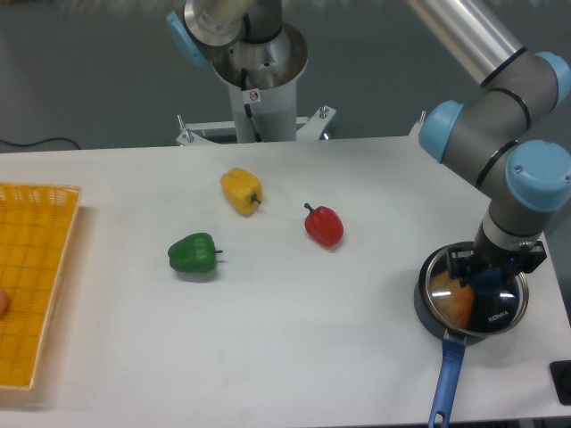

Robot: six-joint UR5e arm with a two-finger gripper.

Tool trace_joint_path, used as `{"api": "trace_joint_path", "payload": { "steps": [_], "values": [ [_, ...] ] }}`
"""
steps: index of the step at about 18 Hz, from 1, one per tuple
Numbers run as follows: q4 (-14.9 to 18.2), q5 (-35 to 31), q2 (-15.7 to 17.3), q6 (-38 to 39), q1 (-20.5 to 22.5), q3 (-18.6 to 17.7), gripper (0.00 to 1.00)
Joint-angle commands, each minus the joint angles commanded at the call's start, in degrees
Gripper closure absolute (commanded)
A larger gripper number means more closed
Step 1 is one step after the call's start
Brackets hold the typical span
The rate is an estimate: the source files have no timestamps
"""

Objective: Close the pot lid
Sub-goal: 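Hold the lid on the pan and adjust its seating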

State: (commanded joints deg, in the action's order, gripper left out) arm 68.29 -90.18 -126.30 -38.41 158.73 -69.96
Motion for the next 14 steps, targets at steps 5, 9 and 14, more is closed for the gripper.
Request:
{"api": "trace_joint_path", "payload": {
  "steps": [5,9,14],
  "values": [
    [-0.4,0.0,-0.3,0.2,-0.1,-0.2,0.44],
    [-0.6,0.0,-0.3,0.3,-0.2,-0.3,0.44],
    [-0.7,0.0,-0.3,0.4,-0.2,-0.4,0.44]
  ]
}}
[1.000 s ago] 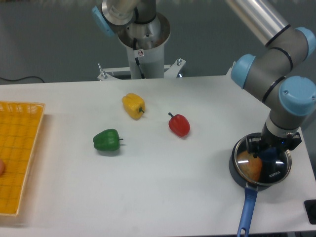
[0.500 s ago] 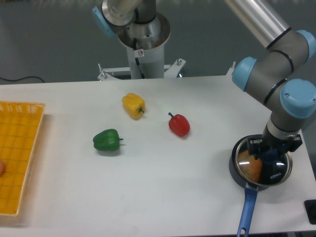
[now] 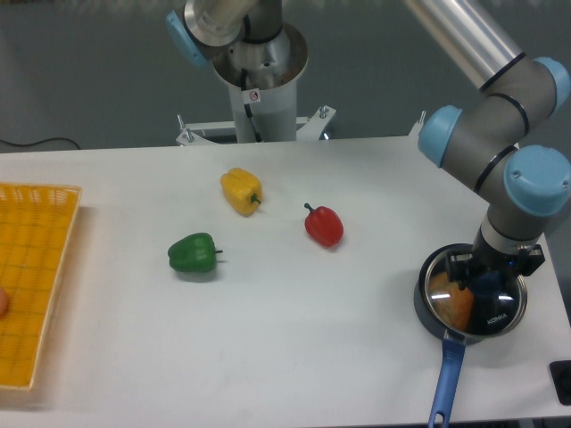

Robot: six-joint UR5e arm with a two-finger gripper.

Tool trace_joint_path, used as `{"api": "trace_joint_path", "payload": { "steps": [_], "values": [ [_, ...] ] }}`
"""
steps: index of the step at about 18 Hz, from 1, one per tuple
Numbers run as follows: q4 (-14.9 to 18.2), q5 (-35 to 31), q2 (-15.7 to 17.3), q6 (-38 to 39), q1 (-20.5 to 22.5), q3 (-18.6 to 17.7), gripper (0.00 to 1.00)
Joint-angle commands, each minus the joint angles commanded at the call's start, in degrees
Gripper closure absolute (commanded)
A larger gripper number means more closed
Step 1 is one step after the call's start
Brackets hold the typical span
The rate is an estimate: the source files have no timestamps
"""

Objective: Close the pot lid
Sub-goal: 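Hold the lid on the pan and adjust its seating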

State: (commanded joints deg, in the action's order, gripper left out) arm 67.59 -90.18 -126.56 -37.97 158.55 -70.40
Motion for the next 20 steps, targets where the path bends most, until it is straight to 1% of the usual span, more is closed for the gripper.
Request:
{"api": "trace_joint_path", "payload": {
  "steps": [13,20],
  "values": [
    [-0.1,0.0,0.2,-0.4,-0.2,-1.1,0.44],
    [0.2,-0.3,1.2,-1.5,0.3,-1.2,0.44]
  ]
}}
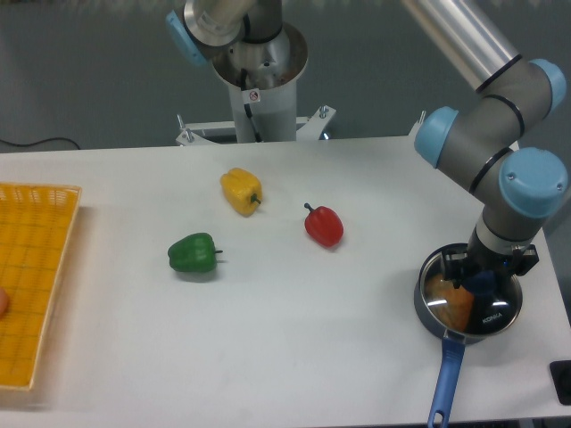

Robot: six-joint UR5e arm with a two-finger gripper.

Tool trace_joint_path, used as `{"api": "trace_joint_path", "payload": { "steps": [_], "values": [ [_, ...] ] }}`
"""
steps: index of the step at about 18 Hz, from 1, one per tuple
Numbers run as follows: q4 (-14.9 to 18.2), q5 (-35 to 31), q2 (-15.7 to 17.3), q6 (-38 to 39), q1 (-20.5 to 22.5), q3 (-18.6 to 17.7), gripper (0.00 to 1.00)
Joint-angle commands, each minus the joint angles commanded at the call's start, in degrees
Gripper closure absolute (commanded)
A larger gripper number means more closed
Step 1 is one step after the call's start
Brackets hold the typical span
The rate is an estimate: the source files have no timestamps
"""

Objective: Close the pot lid
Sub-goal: 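Hold the lid on the pan and adjust its seating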

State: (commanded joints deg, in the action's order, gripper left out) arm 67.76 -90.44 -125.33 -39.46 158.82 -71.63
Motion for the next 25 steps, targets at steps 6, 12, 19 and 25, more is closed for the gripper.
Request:
{"api": "trace_joint_path", "payload": {
  "steps": [6,12,19,25],
  "values": [
    [0.2,-0.2,0.5,-0.1,0.0,-0.5,0.44],
    [-0.2,-0.6,0.1,0.1,-0.1,-1.0,0.44],
    [-0.3,-0.6,-0.1,0.1,-0.3,-1.2,0.44],
    [-0.3,-0.6,0.0,0.0,-0.3,-1.1,0.44]
  ]
}}
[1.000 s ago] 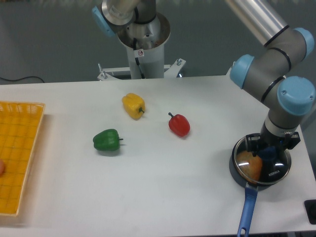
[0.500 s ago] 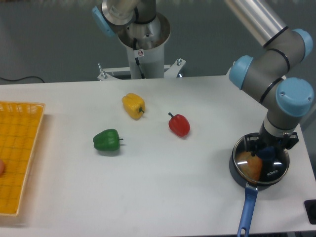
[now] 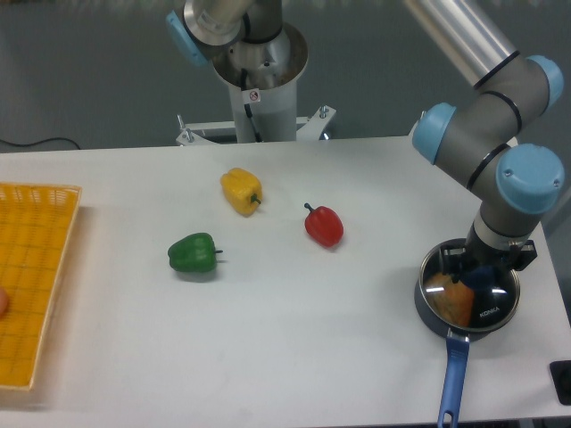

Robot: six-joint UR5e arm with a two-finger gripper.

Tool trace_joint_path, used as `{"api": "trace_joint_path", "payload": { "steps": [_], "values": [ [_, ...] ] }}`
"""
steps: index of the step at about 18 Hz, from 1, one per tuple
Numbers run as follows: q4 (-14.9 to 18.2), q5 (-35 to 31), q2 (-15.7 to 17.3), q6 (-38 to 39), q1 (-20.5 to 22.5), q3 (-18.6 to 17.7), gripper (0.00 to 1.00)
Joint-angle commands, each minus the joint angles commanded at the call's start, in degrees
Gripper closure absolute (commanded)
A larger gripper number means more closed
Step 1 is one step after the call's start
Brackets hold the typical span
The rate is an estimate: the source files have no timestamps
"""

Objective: Close the pot lid
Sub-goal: 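Hold the lid on the pan and adjust its seating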

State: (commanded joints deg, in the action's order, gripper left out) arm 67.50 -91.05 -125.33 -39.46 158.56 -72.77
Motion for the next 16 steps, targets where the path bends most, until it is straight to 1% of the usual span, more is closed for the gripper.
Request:
{"api": "trace_joint_path", "payload": {
  "steps": [1,2,5,7,10,13,14,16],
  "values": [
    [0.0,0.0,0.0,0.0,0.1,0.0,0.43],
    [0.0,0.0,0.0,-0.1,0.0,0.0,0.40],
    [-0.1,0.0,0.0,-0.4,0.0,0.0,0.25],
    [-0.1,0.0,0.0,-0.9,0.0,-0.1,0.21],
    [-0.3,0.0,0.0,-1.0,-0.1,-0.3,0.21],
    [-1.3,0.0,0.0,-1.0,-0.1,-0.8,0.21],
    [-1.3,-0.1,0.1,-1.1,-0.1,-0.9,0.18],
    [-1.4,-0.5,0.4,-1.4,-0.1,-1.0,0.08]
  ]
}}
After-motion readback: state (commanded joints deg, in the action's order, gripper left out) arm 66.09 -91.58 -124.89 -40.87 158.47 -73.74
